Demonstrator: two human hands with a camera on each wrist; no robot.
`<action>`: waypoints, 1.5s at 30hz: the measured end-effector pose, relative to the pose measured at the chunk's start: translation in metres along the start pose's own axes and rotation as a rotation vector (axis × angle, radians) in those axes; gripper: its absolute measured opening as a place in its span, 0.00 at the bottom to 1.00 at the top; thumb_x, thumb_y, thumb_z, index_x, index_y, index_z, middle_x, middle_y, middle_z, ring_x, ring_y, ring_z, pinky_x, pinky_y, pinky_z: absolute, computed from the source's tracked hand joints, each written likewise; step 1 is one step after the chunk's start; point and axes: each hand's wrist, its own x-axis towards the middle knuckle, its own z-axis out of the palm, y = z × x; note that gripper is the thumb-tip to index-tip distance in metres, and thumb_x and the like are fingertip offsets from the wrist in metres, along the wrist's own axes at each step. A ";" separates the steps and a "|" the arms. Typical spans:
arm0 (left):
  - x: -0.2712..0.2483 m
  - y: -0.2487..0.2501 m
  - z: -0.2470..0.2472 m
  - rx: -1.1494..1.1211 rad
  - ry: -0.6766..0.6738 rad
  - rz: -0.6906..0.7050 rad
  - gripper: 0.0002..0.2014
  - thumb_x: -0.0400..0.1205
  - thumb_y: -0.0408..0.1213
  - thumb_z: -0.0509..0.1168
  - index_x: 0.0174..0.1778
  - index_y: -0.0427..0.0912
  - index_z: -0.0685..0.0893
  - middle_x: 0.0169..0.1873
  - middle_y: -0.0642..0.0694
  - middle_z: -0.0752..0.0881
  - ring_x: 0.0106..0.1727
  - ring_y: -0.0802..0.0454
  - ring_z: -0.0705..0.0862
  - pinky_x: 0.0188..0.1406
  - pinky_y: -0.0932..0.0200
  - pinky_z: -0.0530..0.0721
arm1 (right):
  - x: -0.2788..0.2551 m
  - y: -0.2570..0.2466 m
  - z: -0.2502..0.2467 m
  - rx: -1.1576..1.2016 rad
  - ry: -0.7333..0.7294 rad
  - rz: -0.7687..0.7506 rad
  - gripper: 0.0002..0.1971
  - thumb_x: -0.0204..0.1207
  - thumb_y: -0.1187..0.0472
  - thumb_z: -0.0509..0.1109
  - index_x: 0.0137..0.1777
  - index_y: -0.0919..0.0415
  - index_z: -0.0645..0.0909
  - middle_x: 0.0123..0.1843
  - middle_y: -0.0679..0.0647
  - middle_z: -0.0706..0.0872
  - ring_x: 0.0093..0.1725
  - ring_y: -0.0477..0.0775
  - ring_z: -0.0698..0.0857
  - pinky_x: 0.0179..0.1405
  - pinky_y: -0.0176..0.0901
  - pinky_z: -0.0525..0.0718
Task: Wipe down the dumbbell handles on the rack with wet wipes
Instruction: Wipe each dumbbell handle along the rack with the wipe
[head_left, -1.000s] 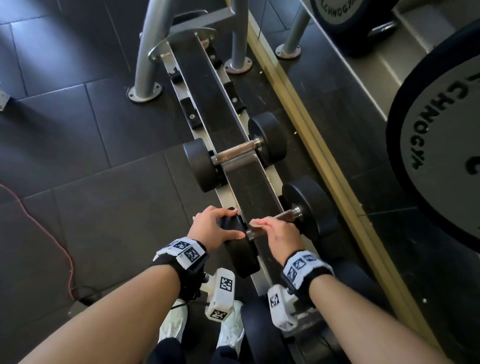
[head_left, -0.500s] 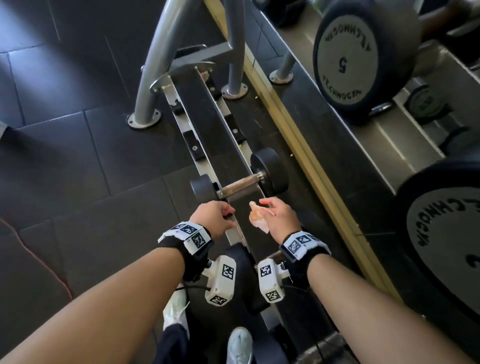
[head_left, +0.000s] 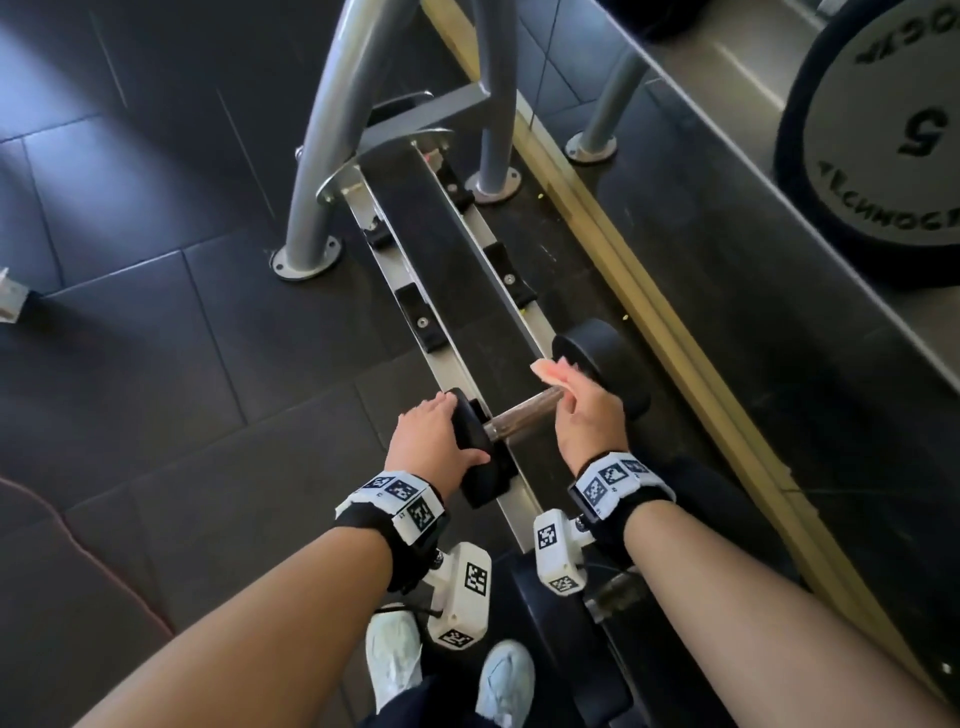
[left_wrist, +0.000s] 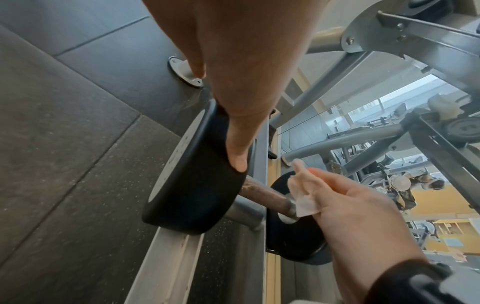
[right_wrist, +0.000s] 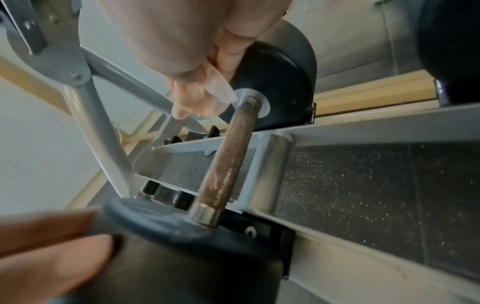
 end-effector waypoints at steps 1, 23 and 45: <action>0.002 -0.001 0.000 -0.025 0.008 -0.003 0.41 0.71 0.52 0.79 0.77 0.40 0.72 0.77 0.44 0.75 0.78 0.43 0.71 0.81 0.45 0.63 | 0.003 0.001 0.002 -0.024 0.010 -0.055 0.22 0.83 0.73 0.60 0.72 0.56 0.81 0.71 0.57 0.84 0.74 0.53 0.79 0.71 0.27 0.66; 0.004 -0.012 -0.001 -0.166 0.020 -0.008 0.46 0.67 0.52 0.81 0.80 0.45 0.72 0.78 0.49 0.74 0.79 0.50 0.70 0.84 0.43 0.47 | 0.027 0.012 0.011 -0.527 -0.345 -0.199 0.24 0.76 0.74 0.64 0.65 0.46 0.76 0.65 0.50 0.81 0.71 0.59 0.77 0.67 0.56 0.80; 0.007 -0.012 -0.003 -0.113 0.026 0.010 0.46 0.66 0.56 0.81 0.79 0.45 0.74 0.76 0.48 0.77 0.77 0.50 0.72 0.84 0.42 0.42 | -0.024 0.006 0.026 -0.153 -0.556 -0.024 0.27 0.86 0.71 0.54 0.78 0.44 0.74 0.79 0.48 0.76 0.81 0.52 0.68 0.81 0.40 0.59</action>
